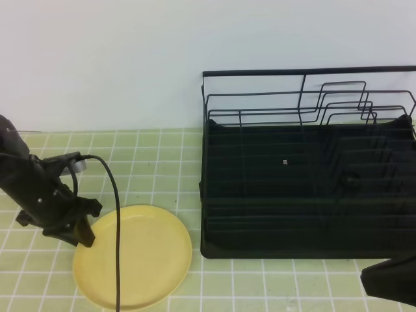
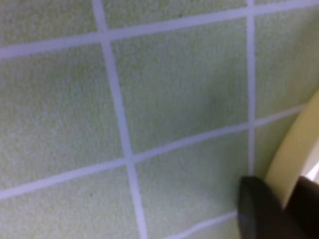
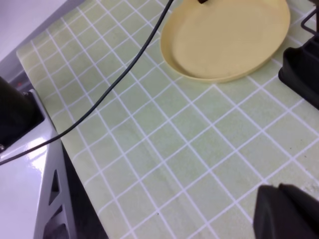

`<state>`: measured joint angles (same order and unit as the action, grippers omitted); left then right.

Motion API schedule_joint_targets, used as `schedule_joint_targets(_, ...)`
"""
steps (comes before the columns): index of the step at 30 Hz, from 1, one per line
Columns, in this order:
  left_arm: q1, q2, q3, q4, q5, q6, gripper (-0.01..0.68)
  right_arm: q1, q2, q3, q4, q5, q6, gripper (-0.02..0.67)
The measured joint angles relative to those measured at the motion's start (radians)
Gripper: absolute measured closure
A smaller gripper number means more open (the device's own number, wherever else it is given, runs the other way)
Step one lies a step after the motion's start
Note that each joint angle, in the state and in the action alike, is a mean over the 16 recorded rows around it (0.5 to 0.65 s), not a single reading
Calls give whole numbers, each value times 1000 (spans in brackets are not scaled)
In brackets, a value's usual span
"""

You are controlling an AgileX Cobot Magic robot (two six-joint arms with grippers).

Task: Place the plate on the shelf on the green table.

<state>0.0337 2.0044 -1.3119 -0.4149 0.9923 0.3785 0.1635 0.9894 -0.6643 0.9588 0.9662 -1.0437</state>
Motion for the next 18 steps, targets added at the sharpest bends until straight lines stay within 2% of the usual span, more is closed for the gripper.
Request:
schedule_joint_targets(6,0,4,0,11,5,0,669,0,0,0,0,0,0,651)
schedule_joint_targets(18,0,-12,-22,13,42,1,673,0,0,0,0,0,0,651)
